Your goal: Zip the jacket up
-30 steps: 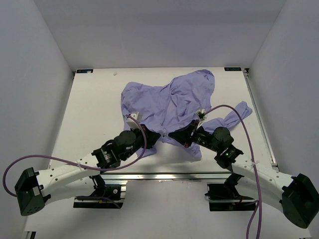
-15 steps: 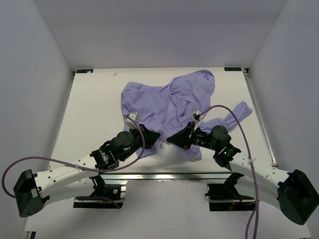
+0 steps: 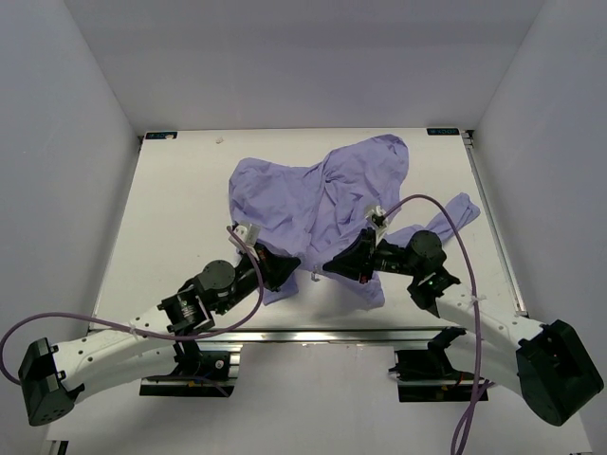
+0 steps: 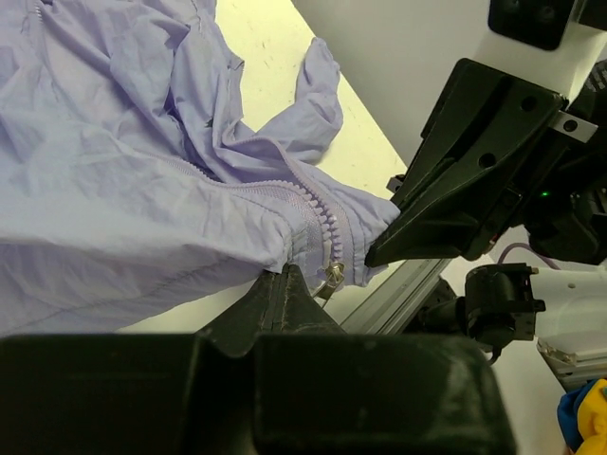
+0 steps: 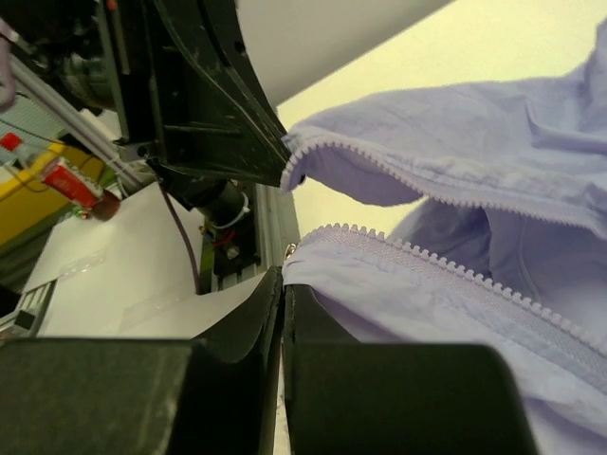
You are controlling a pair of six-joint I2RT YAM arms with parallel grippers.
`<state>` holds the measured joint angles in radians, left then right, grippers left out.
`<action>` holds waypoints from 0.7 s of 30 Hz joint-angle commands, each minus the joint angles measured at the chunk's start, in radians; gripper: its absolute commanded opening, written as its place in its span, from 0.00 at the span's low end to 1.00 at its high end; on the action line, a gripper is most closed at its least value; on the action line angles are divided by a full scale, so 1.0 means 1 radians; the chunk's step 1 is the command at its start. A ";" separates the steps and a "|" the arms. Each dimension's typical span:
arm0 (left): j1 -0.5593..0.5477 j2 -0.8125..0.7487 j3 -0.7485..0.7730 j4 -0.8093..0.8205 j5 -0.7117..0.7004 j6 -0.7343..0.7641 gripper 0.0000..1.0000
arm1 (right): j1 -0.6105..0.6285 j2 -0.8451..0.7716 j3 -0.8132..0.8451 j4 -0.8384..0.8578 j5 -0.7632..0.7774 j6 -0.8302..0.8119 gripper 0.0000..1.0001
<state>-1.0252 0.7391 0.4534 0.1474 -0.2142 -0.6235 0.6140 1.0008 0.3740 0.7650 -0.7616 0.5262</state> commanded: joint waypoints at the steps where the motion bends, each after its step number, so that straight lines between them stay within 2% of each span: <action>1: -0.006 -0.021 -0.013 0.026 0.030 0.025 0.00 | -0.010 0.038 0.055 0.143 -0.100 0.029 0.00; 21: -0.006 0.005 -0.009 0.047 -0.001 -0.036 0.00 | -0.008 0.050 0.075 0.161 -0.087 0.037 0.00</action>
<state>-1.0252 0.7425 0.4324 0.1661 -0.2016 -0.6395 0.6079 1.0657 0.4114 0.8673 -0.8406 0.5629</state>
